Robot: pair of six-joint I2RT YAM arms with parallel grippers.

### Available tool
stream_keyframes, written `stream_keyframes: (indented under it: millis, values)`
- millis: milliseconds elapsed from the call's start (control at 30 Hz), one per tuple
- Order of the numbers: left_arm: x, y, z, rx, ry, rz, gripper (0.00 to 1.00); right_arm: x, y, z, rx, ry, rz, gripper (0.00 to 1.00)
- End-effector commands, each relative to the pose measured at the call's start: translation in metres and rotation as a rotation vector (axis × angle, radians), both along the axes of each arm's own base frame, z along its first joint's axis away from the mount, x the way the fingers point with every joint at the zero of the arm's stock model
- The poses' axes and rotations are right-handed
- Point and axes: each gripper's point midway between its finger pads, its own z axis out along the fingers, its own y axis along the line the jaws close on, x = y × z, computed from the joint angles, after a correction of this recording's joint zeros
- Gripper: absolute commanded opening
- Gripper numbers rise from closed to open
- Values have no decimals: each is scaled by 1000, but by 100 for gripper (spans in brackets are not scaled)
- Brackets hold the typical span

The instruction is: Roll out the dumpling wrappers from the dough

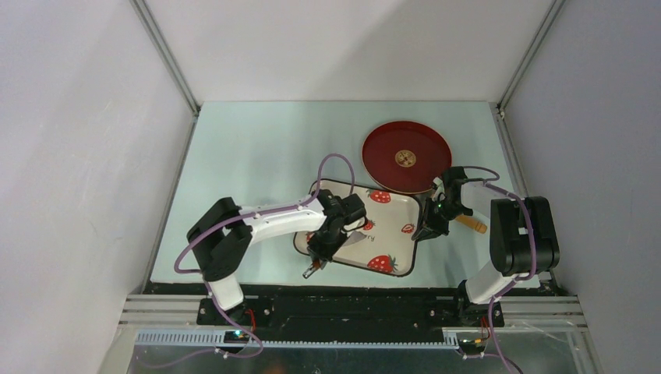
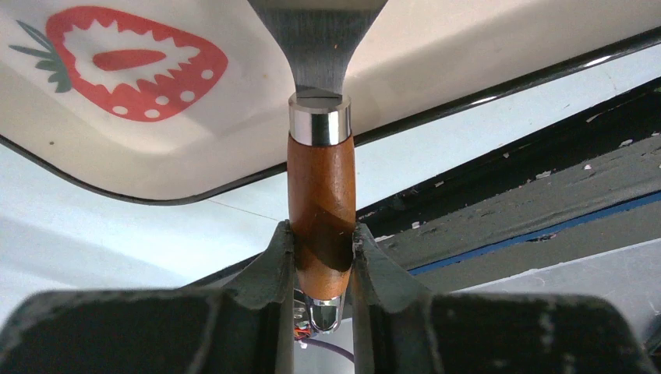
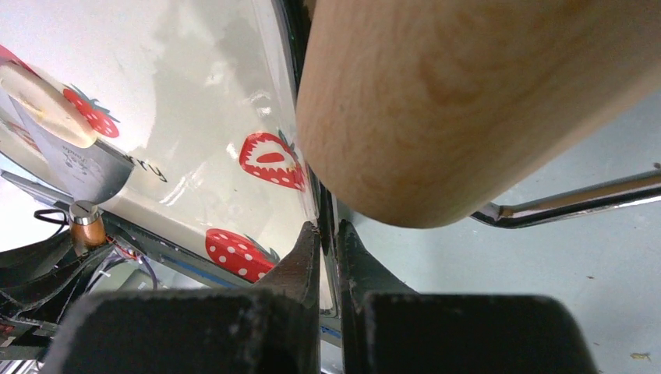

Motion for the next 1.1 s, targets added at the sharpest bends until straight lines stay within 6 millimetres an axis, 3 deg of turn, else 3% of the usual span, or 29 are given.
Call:
stream_keyframes:
  millis: [0,533,1067]
  values:
    - [26,-32,6,-138,-81,23,0,-7,-1,-7,-41,34,2,0]
    - [-23,35,-3,-53,-4,53,0,-6,-1,-6,-36,30,3,0]
    - [-1,11,-7,-27,0,-17,0,-5,1,-4,-21,26,2,0]
